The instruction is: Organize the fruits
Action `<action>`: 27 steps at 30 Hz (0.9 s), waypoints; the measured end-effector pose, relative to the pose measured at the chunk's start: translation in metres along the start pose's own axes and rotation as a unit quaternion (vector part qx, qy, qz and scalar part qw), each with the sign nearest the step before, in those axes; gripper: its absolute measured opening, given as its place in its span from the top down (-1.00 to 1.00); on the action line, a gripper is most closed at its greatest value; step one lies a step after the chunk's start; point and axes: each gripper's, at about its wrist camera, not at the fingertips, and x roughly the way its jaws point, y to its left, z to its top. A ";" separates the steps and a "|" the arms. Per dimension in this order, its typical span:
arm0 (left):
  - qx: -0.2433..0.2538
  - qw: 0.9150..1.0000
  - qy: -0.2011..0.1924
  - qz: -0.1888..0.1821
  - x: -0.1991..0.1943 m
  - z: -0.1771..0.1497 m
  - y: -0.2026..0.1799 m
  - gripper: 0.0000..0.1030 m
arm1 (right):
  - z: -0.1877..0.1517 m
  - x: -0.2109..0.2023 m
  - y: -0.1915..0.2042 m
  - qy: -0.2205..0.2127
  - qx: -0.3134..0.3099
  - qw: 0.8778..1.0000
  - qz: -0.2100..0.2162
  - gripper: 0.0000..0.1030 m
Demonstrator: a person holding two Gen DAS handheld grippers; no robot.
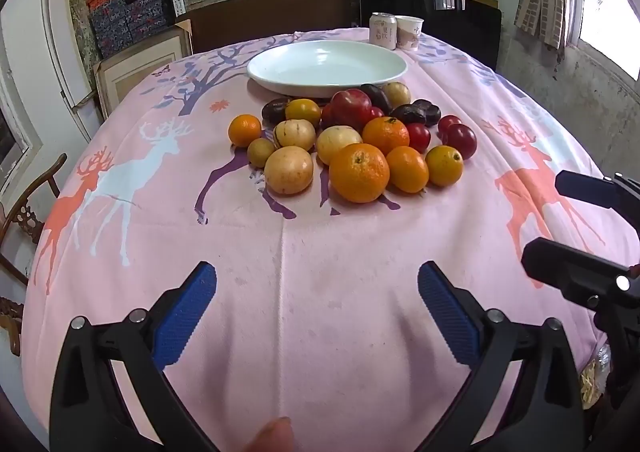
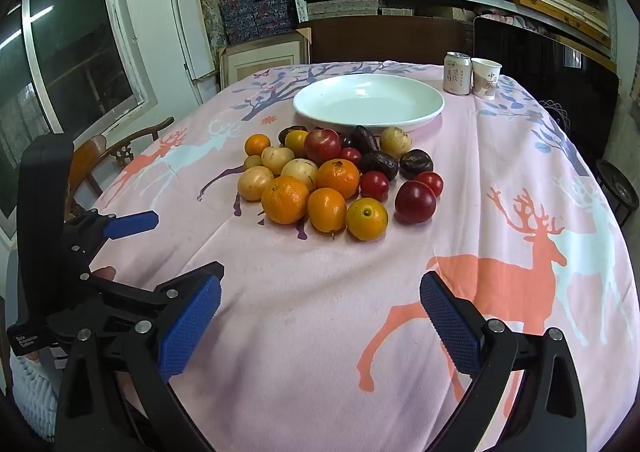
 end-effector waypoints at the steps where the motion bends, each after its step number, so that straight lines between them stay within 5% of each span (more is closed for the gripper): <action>1: 0.000 1.000 0.001 -0.001 0.000 0.000 0.000 -0.92 | 0.000 0.000 0.000 0.000 0.000 1.000 0.000 -0.93; 27: -0.002 1.000 -0.001 0.001 -0.005 0.003 0.003 -0.92 | 0.001 -0.001 -0.002 -0.003 0.001 1.000 0.001 -0.93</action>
